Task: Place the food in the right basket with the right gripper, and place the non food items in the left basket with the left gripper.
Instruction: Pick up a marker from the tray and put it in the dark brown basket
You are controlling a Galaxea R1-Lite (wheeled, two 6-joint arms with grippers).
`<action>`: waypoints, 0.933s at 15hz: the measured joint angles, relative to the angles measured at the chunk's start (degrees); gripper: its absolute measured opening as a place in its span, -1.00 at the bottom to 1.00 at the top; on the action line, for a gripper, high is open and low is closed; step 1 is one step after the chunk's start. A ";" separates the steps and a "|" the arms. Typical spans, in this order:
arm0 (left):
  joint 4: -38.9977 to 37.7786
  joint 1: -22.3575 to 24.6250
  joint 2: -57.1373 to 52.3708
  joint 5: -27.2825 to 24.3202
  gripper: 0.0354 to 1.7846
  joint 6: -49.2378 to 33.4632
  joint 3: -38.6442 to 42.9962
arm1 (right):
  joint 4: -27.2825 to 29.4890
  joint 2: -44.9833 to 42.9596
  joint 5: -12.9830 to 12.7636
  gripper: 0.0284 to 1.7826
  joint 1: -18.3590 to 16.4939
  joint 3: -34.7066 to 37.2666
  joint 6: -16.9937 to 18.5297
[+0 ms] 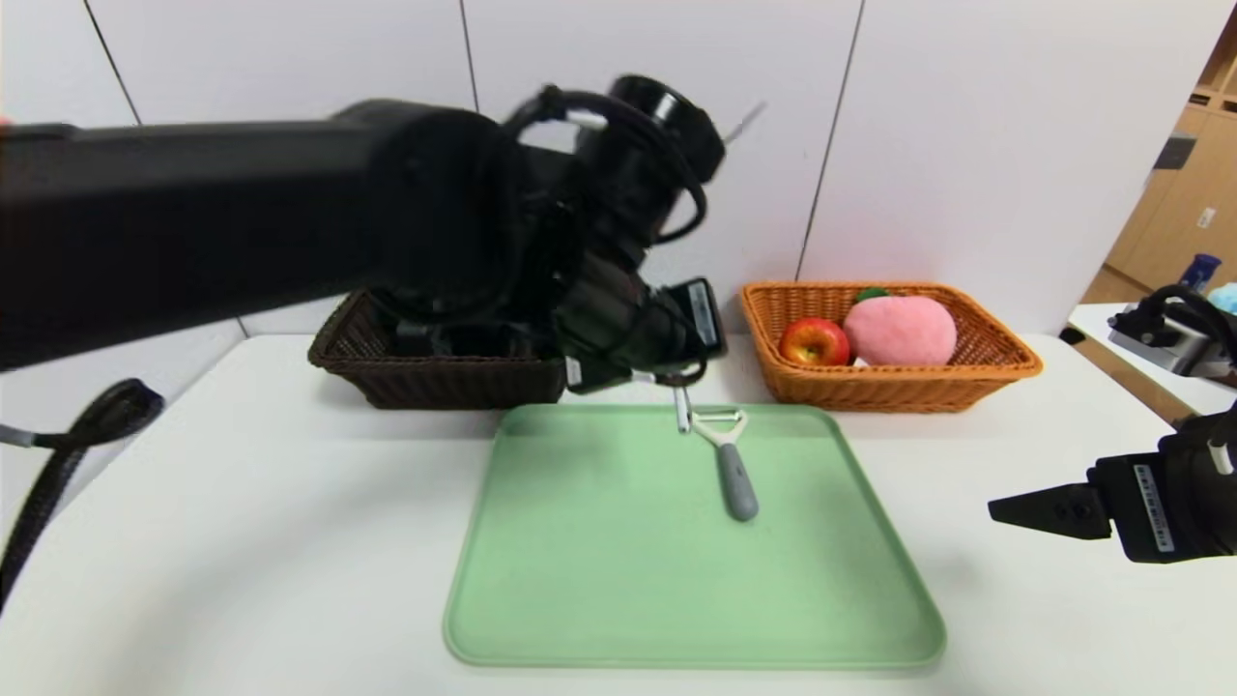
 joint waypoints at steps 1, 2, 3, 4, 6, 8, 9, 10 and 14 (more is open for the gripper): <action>-1.02 2.78 -1.79 0.13 -0.99 -0.26 0.00 | -0.11 0.09 -0.01 0.90 -0.04 -0.06 0.02; -1.46 5.49 -3.25 0.22 -0.99 -0.37 0.00 | -0.24 0.15 -0.09 0.90 -0.09 -0.12 0.02; -1.83 8.12 -4.36 0.28 -0.99 -0.34 0.00 | -0.24 0.23 -0.10 0.90 -0.15 -0.12 0.09; -2.55 10.69 -5.05 0.55 -0.99 -0.28 0.02 | -0.20 0.30 -0.10 0.90 -0.15 -0.12 0.11; -4.56 14.93 -4.41 2.18 -0.99 -0.26 0.04 | -0.18 0.30 -0.23 0.90 -0.20 -0.11 0.04; -7.45 17.80 -2.23 4.49 -0.99 -0.23 0.06 | -0.18 0.15 -1.17 0.90 -0.20 -0.11 -0.02; -9.22 19.02 -0.89 5.03 -0.99 -0.15 0.06 | -0.18 -0.11 -1.69 0.90 -0.20 -0.15 -0.07; -10.75 20.09 0.30 5.35 -0.99 -0.11 0.06 | -0.02 -0.41 -1.91 0.90 -0.20 -0.17 -0.16; -13.10 22.32 4.88 6.36 -0.99 -0.23 0.04 | 0.22 -1.15 -2.38 0.90 -0.23 -0.06 -0.20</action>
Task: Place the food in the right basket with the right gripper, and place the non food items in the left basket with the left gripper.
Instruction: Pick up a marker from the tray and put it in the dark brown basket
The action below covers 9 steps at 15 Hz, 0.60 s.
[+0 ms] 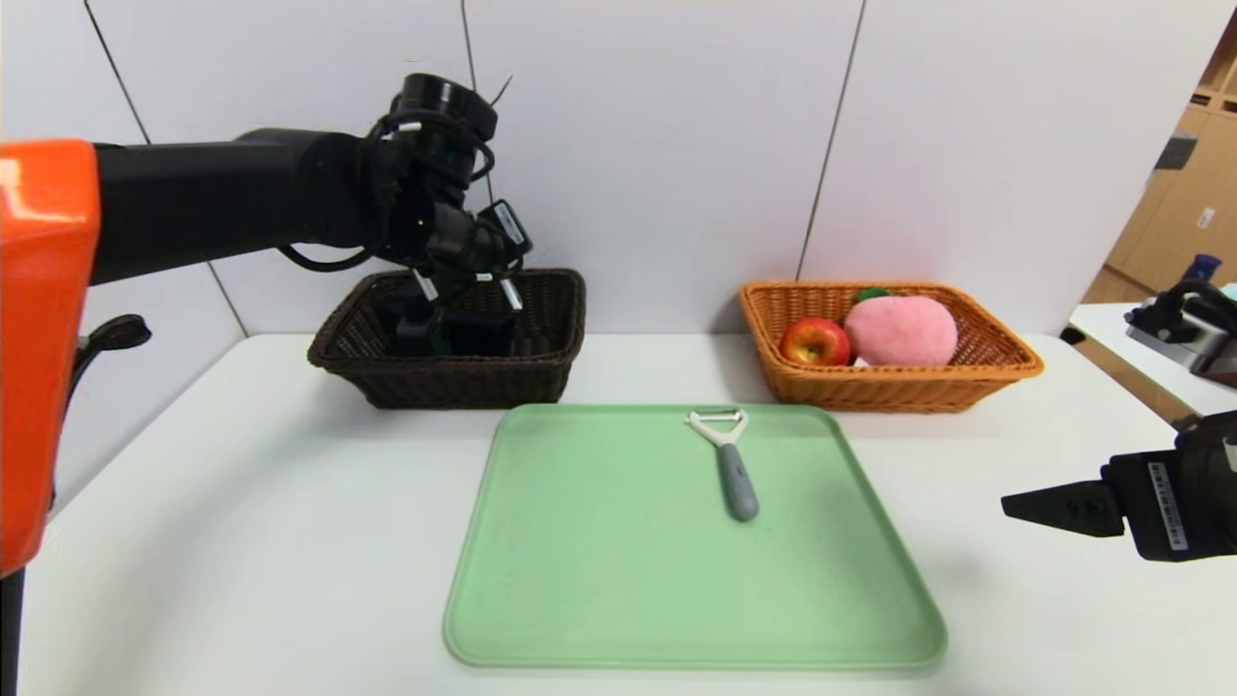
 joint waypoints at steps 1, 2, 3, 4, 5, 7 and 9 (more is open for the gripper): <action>-0.77 0.52 1.07 0.04 -0.99 0.04 -0.01 | 0.00 -0.06 0.00 0.91 0.01 0.09 0.01; -1.32 1.05 2.15 0.09 -0.99 0.06 -0.01 | -0.02 -0.11 0.02 0.91 0.04 0.22 -0.02; -1.43 1.41 3.00 0.13 -0.99 0.04 -0.01 | -0.05 -0.12 0.00 0.91 0.04 0.37 -0.02; -1.45 1.57 3.67 0.09 -0.99 0.06 -0.01 | -0.07 -0.15 0.02 0.91 0.06 0.41 -0.02; -1.46 1.62 4.07 0.09 -0.99 0.06 -0.01 | -0.05 -0.15 0.00 0.91 0.11 0.48 -0.02; -1.46 1.73 4.63 0.09 -0.88 0.04 -0.01 | -0.10 -0.17 0.09 0.91 0.12 0.57 -0.02; -1.51 1.79 4.88 0.09 -0.48 0.12 -0.01 | -0.21 -0.22 0.06 0.91 0.12 1.05 -0.13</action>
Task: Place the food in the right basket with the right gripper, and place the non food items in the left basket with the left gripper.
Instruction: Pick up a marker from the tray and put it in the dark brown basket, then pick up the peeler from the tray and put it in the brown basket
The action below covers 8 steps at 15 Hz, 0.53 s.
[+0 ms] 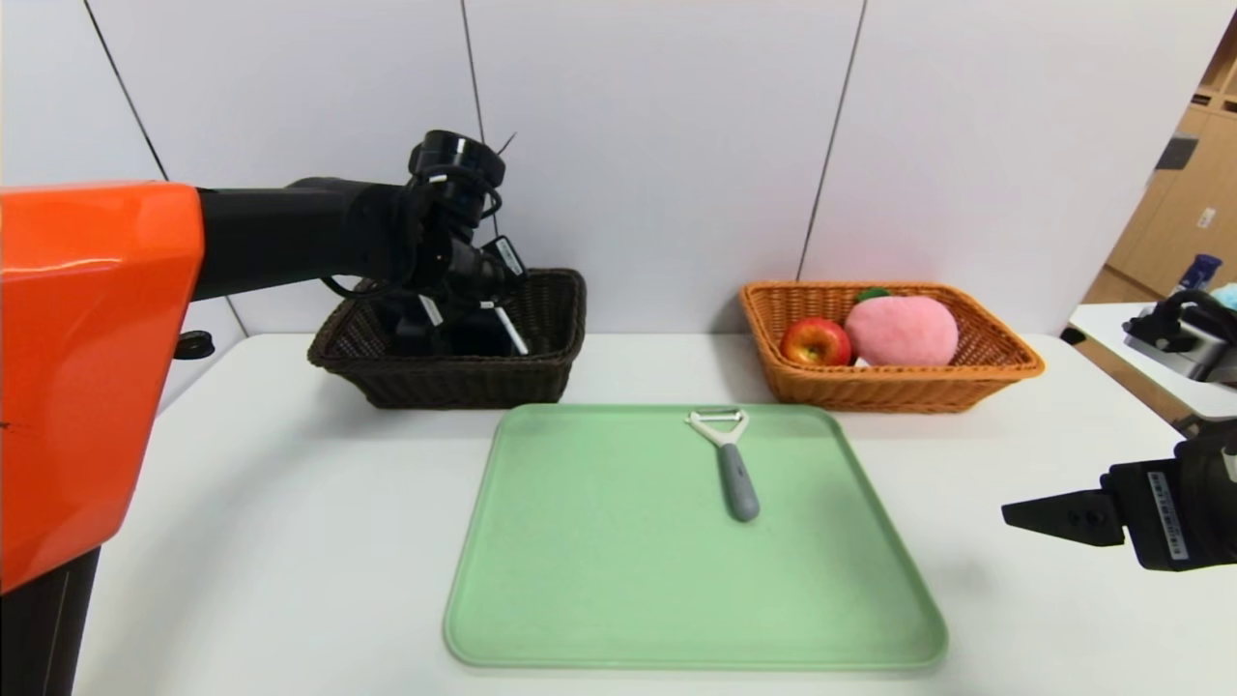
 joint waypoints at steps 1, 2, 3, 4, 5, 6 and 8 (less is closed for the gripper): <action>0.02 -0.09 0.00 -0.02 -0.31 0.02 0.00 | 0.02 -0.01 0.10 0.91 0.00 0.17 0.00; 0.02 -0.13 -0.05 -0.05 -0.16 -0.01 0.00 | 0.00 -0.04 0.10 0.91 0.00 0.33 -0.02; 0.05 -0.11 -0.20 -0.02 -0.03 -0.04 0.00 | 0.00 -0.06 0.10 0.91 0.00 0.48 0.00; 0.06 -0.09 -0.38 0.05 0.08 -0.11 0.01 | -0.01 -0.15 0.13 0.91 0.00 0.59 -0.02; 0.30 -0.24 -0.94 0.06 0.18 -0.22 0.06 | 0.00 -0.28 0.11 0.91 0.00 0.68 -0.02; 0.52 -0.99 -1.96 0.00 0.27 -0.39 0.09 | 0.02 -0.41 0.13 0.91 0.00 0.94 0.00; 1.33 -5.86 -5.07 -0.39 0.42 -0.63 0.09 | -0.04 -0.67 0.13 0.91 0.00 1.77 0.04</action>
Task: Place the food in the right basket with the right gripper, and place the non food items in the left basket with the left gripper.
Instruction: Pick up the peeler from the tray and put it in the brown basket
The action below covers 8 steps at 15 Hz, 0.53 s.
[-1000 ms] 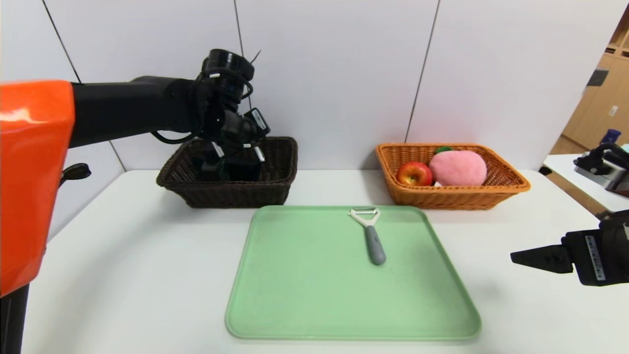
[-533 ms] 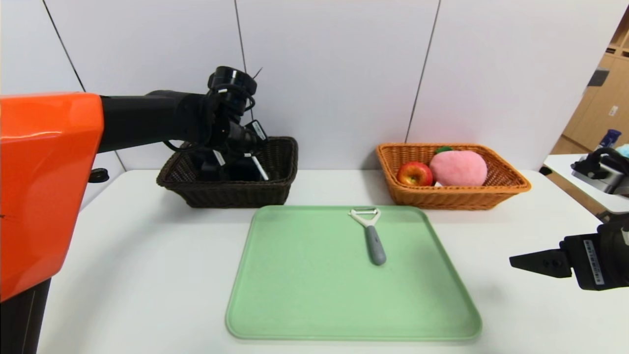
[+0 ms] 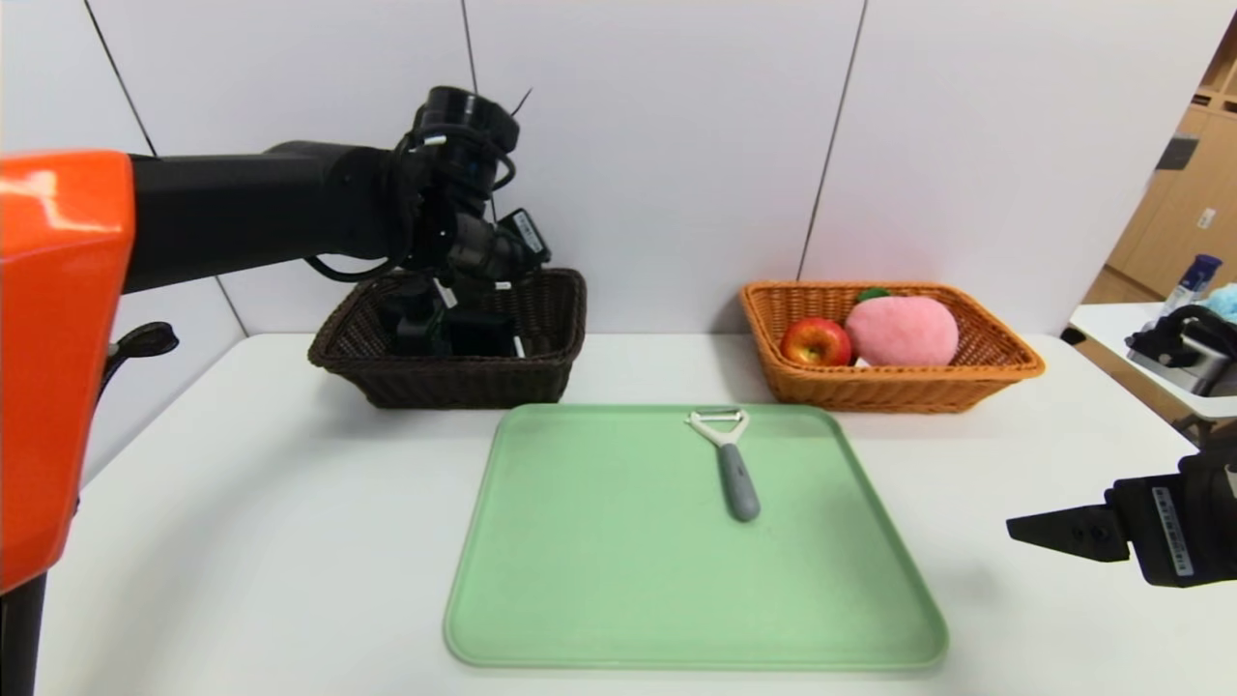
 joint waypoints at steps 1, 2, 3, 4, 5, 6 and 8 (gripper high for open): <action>1.51 -3.56 -1.43 -0.22 0.48 0.00 0.00 | -0.05 -0.13 0.00 0.91 0.00 0.40 -0.04; 3.52 -7.50 -2.58 -0.44 0.53 0.05 0.00 | -0.05 -0.22 0.00 0.91 0.00 0.72 -0.04; 6.89 -11.95 -3.50 -0.60 0.57 0.18 0.00 | -0.07 -0.30 0.02 0.91 0.00 0.94 -0.04; 11.26 -15.93 -3.94 -0.66 0.61 0.49 -0.02 | -0.05 -0.39 0.02 0.91 0.00 1.12 -0.09; 16.04 -19.47 -3.85 -0.72 0.65 0.73 -0.02 | -0.05 -0.52 -0.02 0.91 0.02 1.24 -0.01; 20.47 -22.44 -3.17 -0.77 0.68 0.79 -0.05 | -0.05 -0.69 0.00 0.92 0.02 1.35 0.07; 23.72 -25.31 -1.35 -0.63 0.73 0.71 -0.09 | -0.05 -1.21 0.07 0.92 0.02 2.34 -0.01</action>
